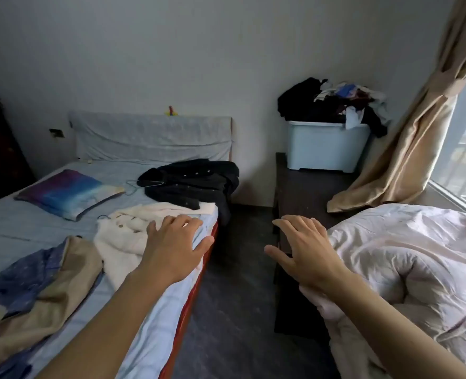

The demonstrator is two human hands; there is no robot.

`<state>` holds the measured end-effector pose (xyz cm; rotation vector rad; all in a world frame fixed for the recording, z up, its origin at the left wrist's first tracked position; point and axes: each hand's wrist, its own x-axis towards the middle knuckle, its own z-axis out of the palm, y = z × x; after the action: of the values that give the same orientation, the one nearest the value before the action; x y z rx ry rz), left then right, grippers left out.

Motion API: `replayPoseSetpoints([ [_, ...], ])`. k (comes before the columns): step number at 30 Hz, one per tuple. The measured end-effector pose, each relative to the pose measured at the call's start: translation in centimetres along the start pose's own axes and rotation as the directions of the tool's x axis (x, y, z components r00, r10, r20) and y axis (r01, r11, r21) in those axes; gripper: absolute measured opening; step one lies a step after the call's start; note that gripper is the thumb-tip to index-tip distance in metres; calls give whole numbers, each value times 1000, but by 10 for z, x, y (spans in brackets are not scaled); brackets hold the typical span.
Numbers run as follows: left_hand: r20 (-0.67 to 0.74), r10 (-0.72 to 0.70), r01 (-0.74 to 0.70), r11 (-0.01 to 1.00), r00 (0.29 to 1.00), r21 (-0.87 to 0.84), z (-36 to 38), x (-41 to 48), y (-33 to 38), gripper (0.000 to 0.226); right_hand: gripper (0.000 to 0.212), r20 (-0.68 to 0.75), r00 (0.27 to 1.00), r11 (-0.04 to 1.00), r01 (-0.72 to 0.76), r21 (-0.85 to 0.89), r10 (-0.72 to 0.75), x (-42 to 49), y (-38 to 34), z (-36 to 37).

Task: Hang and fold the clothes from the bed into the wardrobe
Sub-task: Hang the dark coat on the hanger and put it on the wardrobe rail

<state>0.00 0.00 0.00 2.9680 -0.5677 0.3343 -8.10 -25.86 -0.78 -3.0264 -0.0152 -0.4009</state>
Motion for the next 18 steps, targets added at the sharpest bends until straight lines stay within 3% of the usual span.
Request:
replayPoseSetpoints([
  [5, -21, 35, -36, 999, 999, -38, 23, 62, -34, 56, 79, -77, 996, 999, -40, -15, 38, 60, -3, 11],
  [13, 86, -4, 8, 999, 996, -41, 75, 148, -57, 65, 64, 0, 999, 999, -41, -17, 41, 152, 24, 51],
  [18, 97, -2, 3, 1000, 995, -10, 104, 227, -52, 66, 69, -37, 999, 998, -36, 59, 39, 227, 61, 90],
])
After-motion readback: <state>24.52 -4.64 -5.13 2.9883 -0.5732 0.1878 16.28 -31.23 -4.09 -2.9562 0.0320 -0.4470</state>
